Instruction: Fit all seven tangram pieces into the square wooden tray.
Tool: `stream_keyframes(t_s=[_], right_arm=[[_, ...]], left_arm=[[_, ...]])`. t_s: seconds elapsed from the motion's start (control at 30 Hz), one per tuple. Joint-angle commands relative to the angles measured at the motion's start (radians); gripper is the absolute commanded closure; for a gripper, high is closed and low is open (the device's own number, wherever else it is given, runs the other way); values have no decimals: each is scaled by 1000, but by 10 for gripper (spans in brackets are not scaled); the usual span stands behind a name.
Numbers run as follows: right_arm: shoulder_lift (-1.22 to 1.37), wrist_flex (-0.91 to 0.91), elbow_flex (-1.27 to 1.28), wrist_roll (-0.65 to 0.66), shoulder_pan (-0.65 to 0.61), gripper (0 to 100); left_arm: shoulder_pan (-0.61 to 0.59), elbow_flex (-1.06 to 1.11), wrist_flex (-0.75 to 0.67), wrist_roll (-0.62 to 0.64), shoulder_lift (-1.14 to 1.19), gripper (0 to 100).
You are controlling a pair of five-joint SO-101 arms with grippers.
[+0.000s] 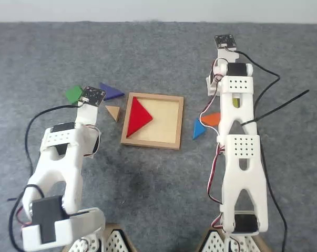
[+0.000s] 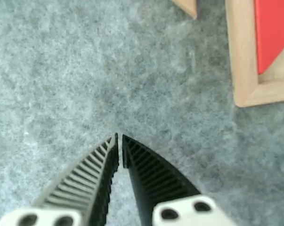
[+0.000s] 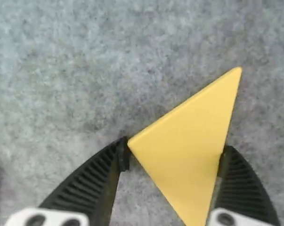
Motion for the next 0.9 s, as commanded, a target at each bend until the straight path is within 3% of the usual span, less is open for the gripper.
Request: stream_keyframes(t_s=[0.0, 0.47, 0.63, 0.87], right_arm=[[-16, 31, 15, 18, 22, 713], [-91, 90, -75, 14, 13, 676], [-67, 73, -49, -141, 1, 528], [-31, -39, -49, -285, -59, 515]], left_arm=[[-6, -1, -17, -9, -51, 986], [-6, -1, -17, -11, -51, 986], [-23, -1, -29, -5, -51, 986], [-21, -1, -31, -5, -51, 986]])
